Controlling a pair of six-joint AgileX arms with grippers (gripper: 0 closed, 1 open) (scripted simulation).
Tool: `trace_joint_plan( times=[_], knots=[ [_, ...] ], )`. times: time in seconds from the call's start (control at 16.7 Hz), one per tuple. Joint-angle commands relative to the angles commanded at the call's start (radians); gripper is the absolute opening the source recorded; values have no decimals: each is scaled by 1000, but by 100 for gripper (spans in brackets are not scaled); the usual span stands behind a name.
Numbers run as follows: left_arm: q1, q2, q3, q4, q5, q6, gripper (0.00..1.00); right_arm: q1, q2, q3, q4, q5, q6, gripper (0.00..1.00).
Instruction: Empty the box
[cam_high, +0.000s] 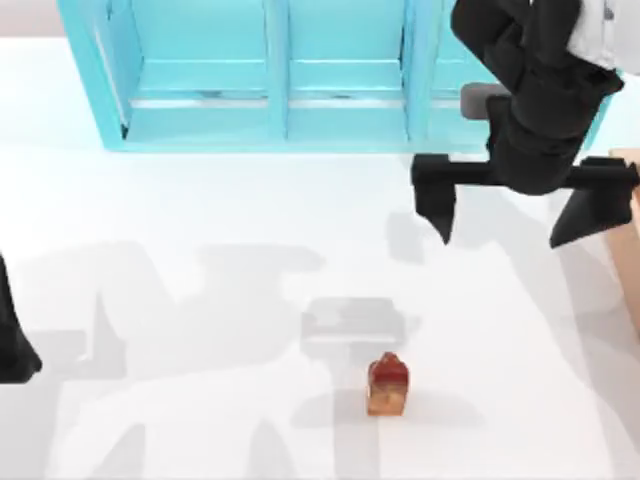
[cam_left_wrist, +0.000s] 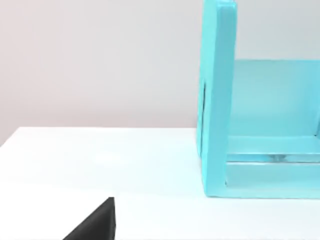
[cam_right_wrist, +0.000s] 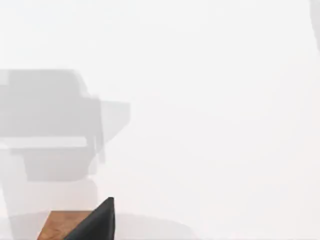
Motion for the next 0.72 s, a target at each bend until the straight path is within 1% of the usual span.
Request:
trace_joint_plan(
  times=[0.36,0.48,0.6,0.72],
  knots=[
    [0,0,0,0,0,0,100,-499,-1,114,-72,-3,-516,100],
    [0,0,0,0,0,0,100,-643,1,134,-99,0,-667,100],
    [0,0,0,0,0,0,100,-754,7,145,-125,4,-781,100],
    [0,0,0,0,0,0,100,-821,13,147,-146,9,-851,100]
  ],
)
